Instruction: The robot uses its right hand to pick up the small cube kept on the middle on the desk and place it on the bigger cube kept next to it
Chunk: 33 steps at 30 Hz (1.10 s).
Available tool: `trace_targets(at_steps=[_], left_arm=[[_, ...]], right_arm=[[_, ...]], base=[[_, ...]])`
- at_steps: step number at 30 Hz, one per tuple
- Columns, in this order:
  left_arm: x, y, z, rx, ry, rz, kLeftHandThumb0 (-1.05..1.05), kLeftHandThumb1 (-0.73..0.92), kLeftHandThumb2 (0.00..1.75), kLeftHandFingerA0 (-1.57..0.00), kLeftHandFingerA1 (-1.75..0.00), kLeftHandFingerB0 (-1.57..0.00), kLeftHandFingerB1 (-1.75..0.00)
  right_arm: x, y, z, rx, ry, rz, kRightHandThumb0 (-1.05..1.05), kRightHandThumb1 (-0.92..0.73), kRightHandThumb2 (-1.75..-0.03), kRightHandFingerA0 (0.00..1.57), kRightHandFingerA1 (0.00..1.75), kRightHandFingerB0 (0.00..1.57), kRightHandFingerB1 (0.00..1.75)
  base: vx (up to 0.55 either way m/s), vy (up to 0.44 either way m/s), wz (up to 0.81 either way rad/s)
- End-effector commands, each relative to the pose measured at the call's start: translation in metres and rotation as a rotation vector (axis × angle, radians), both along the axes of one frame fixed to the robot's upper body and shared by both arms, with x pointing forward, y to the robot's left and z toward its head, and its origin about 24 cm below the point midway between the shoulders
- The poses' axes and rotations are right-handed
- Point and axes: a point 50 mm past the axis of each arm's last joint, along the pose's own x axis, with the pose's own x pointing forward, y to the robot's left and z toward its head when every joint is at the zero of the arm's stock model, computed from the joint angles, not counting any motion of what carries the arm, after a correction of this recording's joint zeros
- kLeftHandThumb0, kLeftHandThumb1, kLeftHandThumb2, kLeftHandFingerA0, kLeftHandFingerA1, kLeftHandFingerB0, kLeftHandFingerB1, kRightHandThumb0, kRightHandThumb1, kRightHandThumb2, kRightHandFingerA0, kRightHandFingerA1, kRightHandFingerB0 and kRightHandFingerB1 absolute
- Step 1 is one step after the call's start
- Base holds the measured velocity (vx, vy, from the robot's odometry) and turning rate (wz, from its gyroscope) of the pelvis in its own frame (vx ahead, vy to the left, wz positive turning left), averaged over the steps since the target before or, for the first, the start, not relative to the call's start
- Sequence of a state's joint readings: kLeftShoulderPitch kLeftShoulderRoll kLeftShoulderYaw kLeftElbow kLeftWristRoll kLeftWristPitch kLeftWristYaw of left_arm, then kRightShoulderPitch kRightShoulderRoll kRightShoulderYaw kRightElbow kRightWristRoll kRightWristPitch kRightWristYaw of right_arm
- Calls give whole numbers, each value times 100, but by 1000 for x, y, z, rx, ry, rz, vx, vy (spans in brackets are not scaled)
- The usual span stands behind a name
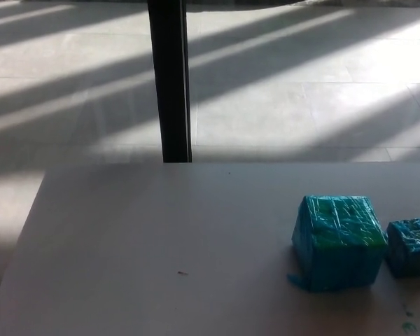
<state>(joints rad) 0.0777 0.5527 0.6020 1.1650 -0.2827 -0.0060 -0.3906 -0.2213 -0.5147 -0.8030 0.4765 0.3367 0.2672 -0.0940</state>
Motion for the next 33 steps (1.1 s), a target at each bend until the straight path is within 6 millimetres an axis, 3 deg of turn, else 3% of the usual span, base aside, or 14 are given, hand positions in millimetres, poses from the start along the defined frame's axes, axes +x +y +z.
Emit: trace_targets(at_steps=[1,4,6,8,9,11,12,13,14,15,17,20,21,33], left_arm=[[-4,6,6,4,-2,10,-79,62,101,-47,-64,-33,-54],[-2,7,7,19,12,-3,-78,77,63,-52,-57,-39,-43],[-2,7,6,13,6,10,-76,58,98,-45,-63,-34,-54],[2,6,7,15,-2,-3,-77,76,63,-50,-57,-38,-44],[3,6,7,21,-5,-17,-75,60,100,-43,-63,-31,-54],[3,6,7,24,-2,-20,-76,60,100,-45,-64,-33,-55],[3,6,7,20,-1,-21,-73,60,101,-43,-63,-29,-53],[3,5,7,31,5,-36,-76,79,64,-47,-56,-35,-43],[3,5,7,28,6,-28,-75,61,100,-44,-63,-33,-55],[3,6,6,22,8,-12,-74,78,62,-49,-55,-39,-44],[4,6,8,37,15,-34,-73,62,102,-46,-64,-32,-55],[3,6,8,19,-1,-23,-74,59,99,-44,-64,-29,-54],[3,6,7,20,5,-19,-76,76,63,-49,-56,-34,-43],[7,8,9,12,-6,-7,-74,76,63,-49,-58,-35,-44]], right_arm=[[30,32,39,-101,-128,260,-65,-71,-61,35,90,29,53],[40,48,48,-123,-135,352,-62,-72,-61,29,80,25,42],[50,66,56,-172,-120,441,-60,-61,-89,18,60,10,43],[61,78,60,-220,-84,516,-61,-64,-88,16,54,7,40],[74,89,59,-243,-56,580,-57,-78,-64,20,47,13,28],[78,94,56,-254,-46,601,-58,-77,-64,21,45,15,28],[82,99,53,-260,-36,639,-33,-58,-108,5,52,0,48],[86,102,50,-274,-15,659,-60,-76,-63,20,43,15,27],[95,111,43,-270,5,688,-66,-57,-85,21,54,13,40],[98,114,40,-295,27,719,-65,-57,-87,21,55,13,40],[102,117,37,-317,55,741,-66,-57,-87,21,55,12,40],[111,126,26,-376,149,801,-71,-57,-88,17,50,11,40],[115,129,20,-377,177,826,-70,-56,-88,20,50,14,41],[134,138,-3,-354,279,846,-61,-67,-60,25,49,24,29]], base=[[0,0,0],[0,0,0],[0,0,0],[0,0,0],[0,0,0],[0,0,0],[0,0,0],[0,0,0],[0,0,0],[0,0,0],[0,0,0],[0,0,0],[0,0,0],[0,0,0]])
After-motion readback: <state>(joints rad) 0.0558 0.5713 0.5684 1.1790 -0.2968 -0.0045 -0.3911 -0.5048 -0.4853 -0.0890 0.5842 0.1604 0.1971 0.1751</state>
